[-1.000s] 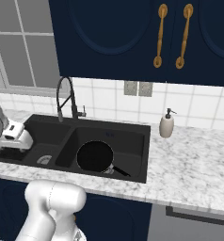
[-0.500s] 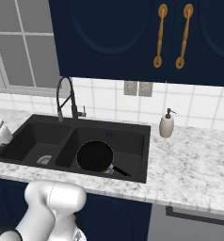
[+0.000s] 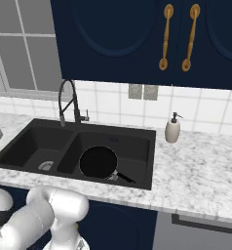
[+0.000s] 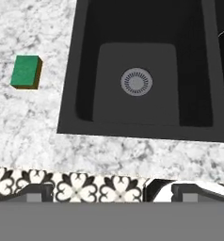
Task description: Pick the pan and sponge and place them into the sink. Then turn on the water.
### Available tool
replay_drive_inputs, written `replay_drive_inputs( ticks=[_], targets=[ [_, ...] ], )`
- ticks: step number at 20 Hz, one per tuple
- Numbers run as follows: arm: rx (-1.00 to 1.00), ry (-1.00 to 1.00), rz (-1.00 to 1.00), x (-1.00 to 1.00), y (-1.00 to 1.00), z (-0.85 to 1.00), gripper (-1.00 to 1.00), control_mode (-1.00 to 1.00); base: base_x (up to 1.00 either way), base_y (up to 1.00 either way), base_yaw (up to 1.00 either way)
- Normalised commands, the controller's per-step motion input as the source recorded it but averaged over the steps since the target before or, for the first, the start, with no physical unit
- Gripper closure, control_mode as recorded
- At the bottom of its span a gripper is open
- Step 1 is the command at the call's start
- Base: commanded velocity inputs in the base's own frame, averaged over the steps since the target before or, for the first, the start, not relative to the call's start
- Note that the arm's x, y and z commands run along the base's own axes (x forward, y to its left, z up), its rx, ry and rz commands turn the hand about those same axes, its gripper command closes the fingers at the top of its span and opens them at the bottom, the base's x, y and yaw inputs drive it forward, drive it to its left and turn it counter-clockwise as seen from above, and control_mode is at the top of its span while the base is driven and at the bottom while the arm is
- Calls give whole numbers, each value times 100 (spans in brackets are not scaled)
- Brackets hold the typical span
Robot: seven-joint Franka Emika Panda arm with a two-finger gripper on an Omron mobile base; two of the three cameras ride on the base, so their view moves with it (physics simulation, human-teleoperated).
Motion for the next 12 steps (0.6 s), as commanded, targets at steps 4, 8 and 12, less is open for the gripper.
replay_drive_inputs(
  ticks=[4, 8, 12],
  targets=[
    [0, 4, 0, 51, 84, -12, -100, -100, 0, 0, 0],
    [0, 4, 0, 42, 73, -13, -100, -100, 0, 0, 0],
    [0, 5, 1, 38, 36, -28, -100, -100, 0, 0, 0]
  ],
)
